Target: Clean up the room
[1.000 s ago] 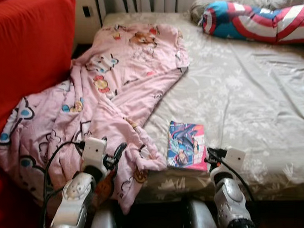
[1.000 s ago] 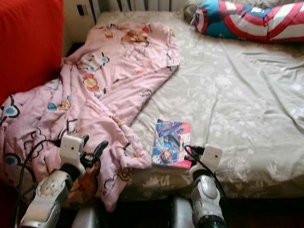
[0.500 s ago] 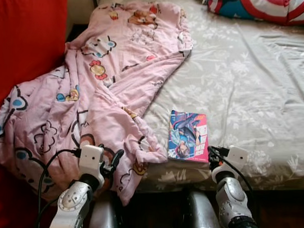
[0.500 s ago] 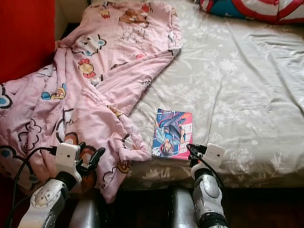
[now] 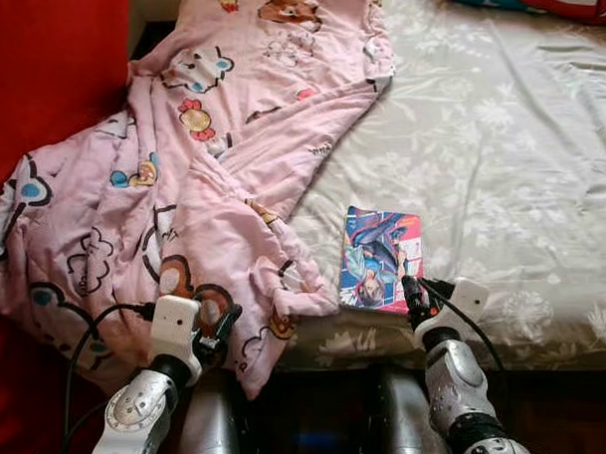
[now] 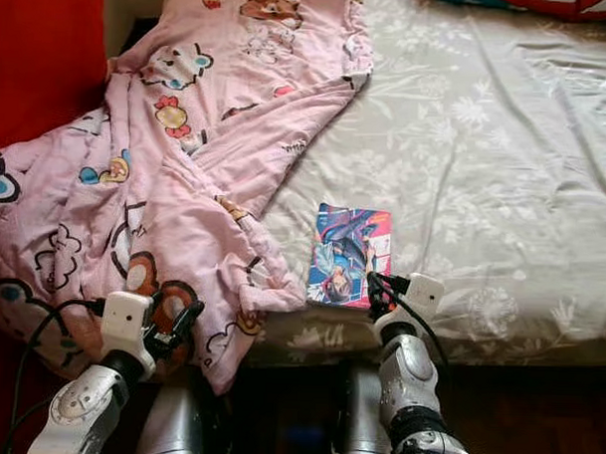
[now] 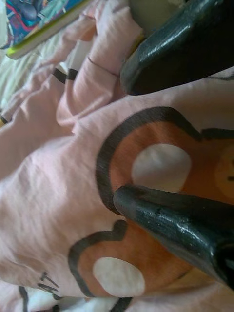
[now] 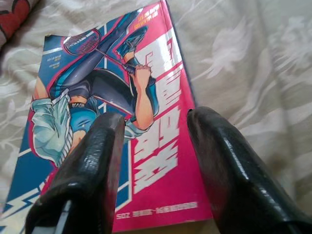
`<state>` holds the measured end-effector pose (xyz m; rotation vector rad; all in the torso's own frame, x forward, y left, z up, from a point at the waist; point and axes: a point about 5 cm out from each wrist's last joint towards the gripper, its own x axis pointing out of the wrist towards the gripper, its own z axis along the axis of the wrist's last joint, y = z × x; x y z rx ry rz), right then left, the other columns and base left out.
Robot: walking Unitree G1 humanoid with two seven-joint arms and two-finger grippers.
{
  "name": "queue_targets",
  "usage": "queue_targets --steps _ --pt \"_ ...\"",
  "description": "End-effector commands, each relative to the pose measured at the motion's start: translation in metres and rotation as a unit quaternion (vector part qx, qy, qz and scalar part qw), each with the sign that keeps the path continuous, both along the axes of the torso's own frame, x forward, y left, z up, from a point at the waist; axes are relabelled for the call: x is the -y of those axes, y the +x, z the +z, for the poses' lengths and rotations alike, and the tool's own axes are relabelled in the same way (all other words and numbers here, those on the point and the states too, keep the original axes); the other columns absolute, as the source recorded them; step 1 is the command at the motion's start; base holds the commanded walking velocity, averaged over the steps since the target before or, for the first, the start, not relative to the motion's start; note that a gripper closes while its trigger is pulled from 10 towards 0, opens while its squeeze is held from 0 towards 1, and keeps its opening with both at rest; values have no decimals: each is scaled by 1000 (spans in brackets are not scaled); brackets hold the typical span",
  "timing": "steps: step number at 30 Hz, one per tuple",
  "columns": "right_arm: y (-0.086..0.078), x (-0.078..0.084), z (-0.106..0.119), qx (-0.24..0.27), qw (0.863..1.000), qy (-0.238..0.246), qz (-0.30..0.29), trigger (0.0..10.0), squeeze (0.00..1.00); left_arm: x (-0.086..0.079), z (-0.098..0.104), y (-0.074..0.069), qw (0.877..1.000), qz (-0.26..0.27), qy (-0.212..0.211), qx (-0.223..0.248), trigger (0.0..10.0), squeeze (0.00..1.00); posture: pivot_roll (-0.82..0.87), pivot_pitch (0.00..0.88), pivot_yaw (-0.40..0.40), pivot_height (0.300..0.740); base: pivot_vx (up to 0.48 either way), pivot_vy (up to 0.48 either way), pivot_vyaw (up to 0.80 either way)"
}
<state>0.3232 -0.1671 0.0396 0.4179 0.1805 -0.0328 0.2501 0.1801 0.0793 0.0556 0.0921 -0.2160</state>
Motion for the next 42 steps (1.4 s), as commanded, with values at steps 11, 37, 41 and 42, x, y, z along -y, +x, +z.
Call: queue_targets --steps 11,37,41,42 --pt "-7 7 -9 -18 999 17 -32 10000 0 -10 -2 -11 1000 12 13 -20 10000 0 61 308 40 585 0 0 0" --pt "-26 -9 -38 -68 979 192 -30 10000 0 -13 0 -16 999 11 22 -31 10000 0 81 325 54 585 0 0 0" --pt "-32 -10 -44 -80 971 221 -40 10000 0 -12 0 -16 999 10 23 -32 10000 0 80 325 55 585 0 0 0" --pt "-33 -11 -45 -82 969 227 -41 10000 0 -12 0 -16 999 9 23 -32 10000 0 80 325 55 585 0 0 0"
